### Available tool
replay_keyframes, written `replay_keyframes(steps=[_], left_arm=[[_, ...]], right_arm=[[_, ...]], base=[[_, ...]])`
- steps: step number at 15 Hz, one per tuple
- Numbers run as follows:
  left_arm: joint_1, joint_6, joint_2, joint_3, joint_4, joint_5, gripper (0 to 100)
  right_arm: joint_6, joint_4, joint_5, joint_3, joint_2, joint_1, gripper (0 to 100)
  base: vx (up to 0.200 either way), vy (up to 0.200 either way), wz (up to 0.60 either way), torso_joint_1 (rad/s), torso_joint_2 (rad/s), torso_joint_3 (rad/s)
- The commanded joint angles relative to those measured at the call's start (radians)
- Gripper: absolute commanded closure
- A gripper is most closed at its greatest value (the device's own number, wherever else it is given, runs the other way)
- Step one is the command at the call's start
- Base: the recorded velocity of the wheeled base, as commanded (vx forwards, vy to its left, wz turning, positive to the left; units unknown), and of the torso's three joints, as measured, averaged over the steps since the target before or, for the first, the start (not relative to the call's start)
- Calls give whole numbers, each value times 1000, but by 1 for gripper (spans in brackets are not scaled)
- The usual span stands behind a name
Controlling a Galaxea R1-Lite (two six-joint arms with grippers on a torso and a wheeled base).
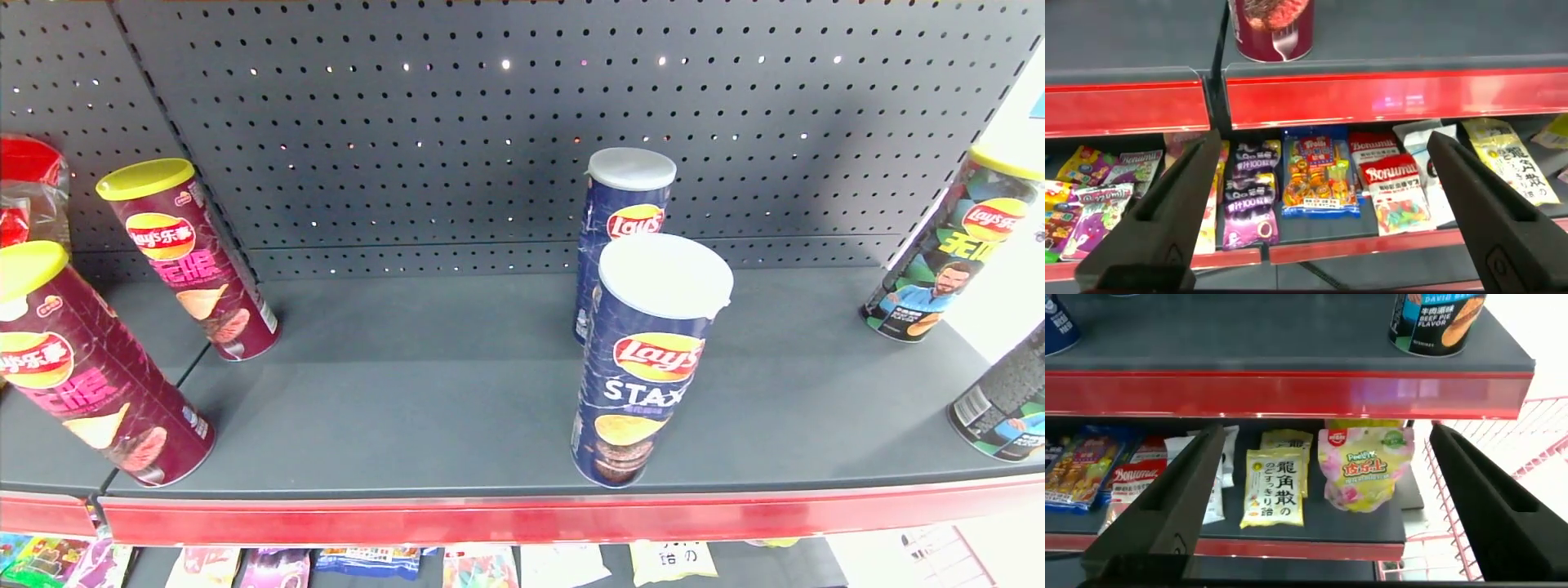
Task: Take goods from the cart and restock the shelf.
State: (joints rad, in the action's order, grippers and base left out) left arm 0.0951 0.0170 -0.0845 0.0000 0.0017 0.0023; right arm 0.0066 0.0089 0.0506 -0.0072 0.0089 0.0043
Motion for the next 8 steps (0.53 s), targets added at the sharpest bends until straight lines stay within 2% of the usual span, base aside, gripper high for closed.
replay_keyframes(steps=[1,5,8], left_arm=[[0,-3,-6,0,0,1,0],[0,-3,-6,0,0,1,0],[0,-3,-6,0,0,1,0]], right_arm=[[0,0,2,4,-1,0,0],[0,0,0,4,-4,0,0],[-2,-4,-3,6,-4,0,0]], base=[[0,0,0,0,0,0],[0,0,0,0,0,0],[-200,0,0,7,2,1]])
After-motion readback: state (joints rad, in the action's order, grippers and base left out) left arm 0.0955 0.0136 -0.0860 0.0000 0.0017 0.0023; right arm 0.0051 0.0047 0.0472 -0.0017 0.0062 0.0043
